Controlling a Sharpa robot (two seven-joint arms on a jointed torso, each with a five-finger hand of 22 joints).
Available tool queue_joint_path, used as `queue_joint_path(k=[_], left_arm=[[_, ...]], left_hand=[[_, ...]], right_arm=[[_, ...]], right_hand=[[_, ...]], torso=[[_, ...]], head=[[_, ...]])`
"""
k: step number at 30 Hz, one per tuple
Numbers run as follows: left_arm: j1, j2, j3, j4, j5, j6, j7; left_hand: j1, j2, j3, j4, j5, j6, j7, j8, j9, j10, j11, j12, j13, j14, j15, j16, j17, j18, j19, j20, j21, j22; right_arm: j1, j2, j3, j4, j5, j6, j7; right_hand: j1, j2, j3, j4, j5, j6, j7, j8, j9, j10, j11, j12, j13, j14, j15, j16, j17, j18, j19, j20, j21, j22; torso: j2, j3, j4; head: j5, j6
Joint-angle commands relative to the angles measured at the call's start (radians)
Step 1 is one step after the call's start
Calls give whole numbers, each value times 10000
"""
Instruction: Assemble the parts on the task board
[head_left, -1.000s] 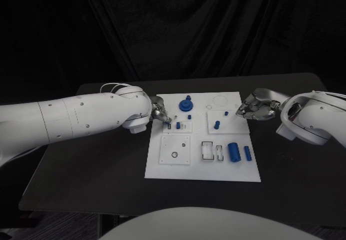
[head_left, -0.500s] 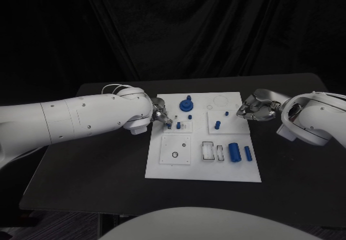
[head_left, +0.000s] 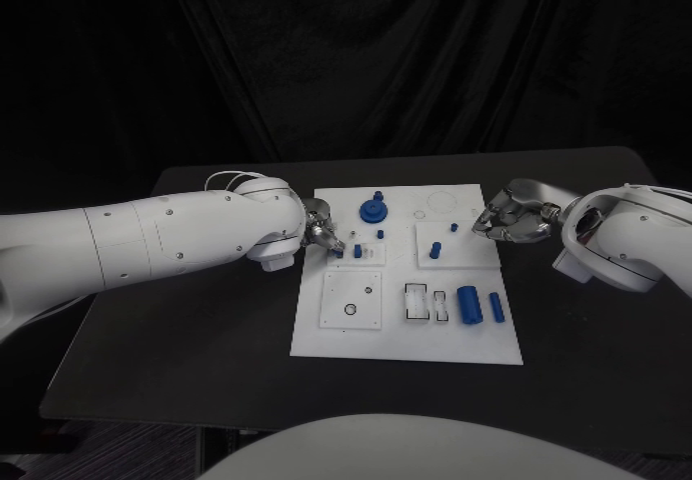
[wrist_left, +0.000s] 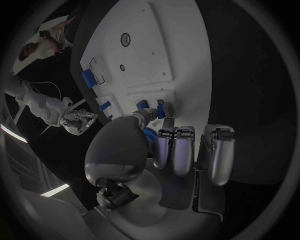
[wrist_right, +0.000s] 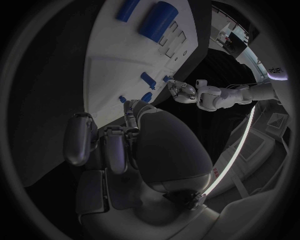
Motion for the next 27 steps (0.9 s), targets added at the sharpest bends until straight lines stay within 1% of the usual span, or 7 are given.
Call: queue_joint_path(k=[1, 5, 8, 14, 17, 24, 27], left_arm=[[-121, -33, -43, 28, -43, 185, 117], [-166, -51, -42, 43, -43, 134, 143], [-182, -59, -42, 73, -43, 119, 162], [-200, -81, -42, 125, -43, 117, 206], [-207, -104, -42, 135, -43, 80, 233], [-213, -144, -41, 166, -43, 65, 261], [-215, -143, -41, 168, -43, 75, 282]], left_hand=[[-71, -10, 43, 5, -28, 62, -23, 34, 9, 1039, -73, 36, 2634, 1021, -58, 66, 2634, -139, 1034, -67, 30, 2633], [-77, -9, 54, 2, -38, 58, -23, 30, 11, 1039, -73, 36, 2634, 1021, -58, 66, 2634, -139, 1034, -68, 30, 2633], [-78, -8, 60, -1, -40, 56, -24, 29, 11, 1039, -74, 36, 2634, 1021, -58, 66, 2634, -139, 1034, -68, 30, 2633], [-78, -8, 60, -1, -40, 56, -24, 29, 11, 1039, -74, 36, 2634, 1021, -58, 66, 2634, -139, 1034, -68, 30, 2633], [-81, -6, 69, -3, -43, 56, -25, 28, 13, 1039, -74, 36, 2634, 1021, -58, 66, 2634, -139, 1034, -68, 30, 2633], [-81, -6, 69, -3, -43, 56, -25, 28, 13, 1039, -74, 36, 2634, 1021, -58, 66, 2634, -139, 1034, -68, 30, 2633], [-83, -7, 74, -6, -44, 58, -26, 29, 15, 1039, -74, 36, 2634, 1021, -58, 66, 2634, -139, 1034, -68, 30, 2633]], right_arm=[[-31, 1, 6, -9, -9, 70, -183], [-51, 4, 6, -23, -9, 99, -193], [-61, 11, 7, -33, -9, 119, -201], [-75, 14, 7, -49, -9, 139, -207], [-79, 13, 7, -61, -9, 147, -212], [-86, 9, 7, -72, -9, 173, -227], [-94, 5, 7, -77, -9, 185, -237]], right_hand=[[33, 73, 69, 8, 53, -2, 37, -11, 15, 564, 66, -47, 2256, 747, 76, -61, 1945, 55, -85, -6, -42, 1722], [32, 71, 71, 5, 53, 7, 35, -6, 19, 549, 64, -57, 2244, 746, 75, -63, 1943, 58, -92, -6, -56, 1719], [32, 71, 71, 5, 53, 7, 35, -6, 19, 549, 64, -57, 2244, 746, 75, -63, 1943, 58, -92, -6, -56, 1719], [31, 70, 73, 3, 52, 11, 34, -3, 22, 542, 63, -62, 2239, 742, 74, -72, 1934, 63, -103, -6, -80, 1711], [31, 70, 73, 3, 52, 11, 34, -3, 22, 542, 63, -62, 2239, 742, 74, -72, 1934, 63, -103, -6, -80, 1711], [30, 67, 74, 0, 52, 10, 34, -4, 24, 532, 62, -69, 2230, 740, 74, -77, 1930, 64, -104, -7, -83, 1710], [30, 67, 74, 0, 52, 10, 34, -4, 24, 532, 62, -69, 2230, 740, 74, -77, 1930, 64, -104, -7, -83, 1710]], torso=[[-8, 11, -8], [-24, 14, -15], [-21, 5, -3], [-25, 4, 5], [-9, -10, 6], [1, -1, 6], [0, 2, 8]], head=[[13, 1], [22, 1], [14, 1], [39, 1], [29, 1], [14, 1], [42, 1]])
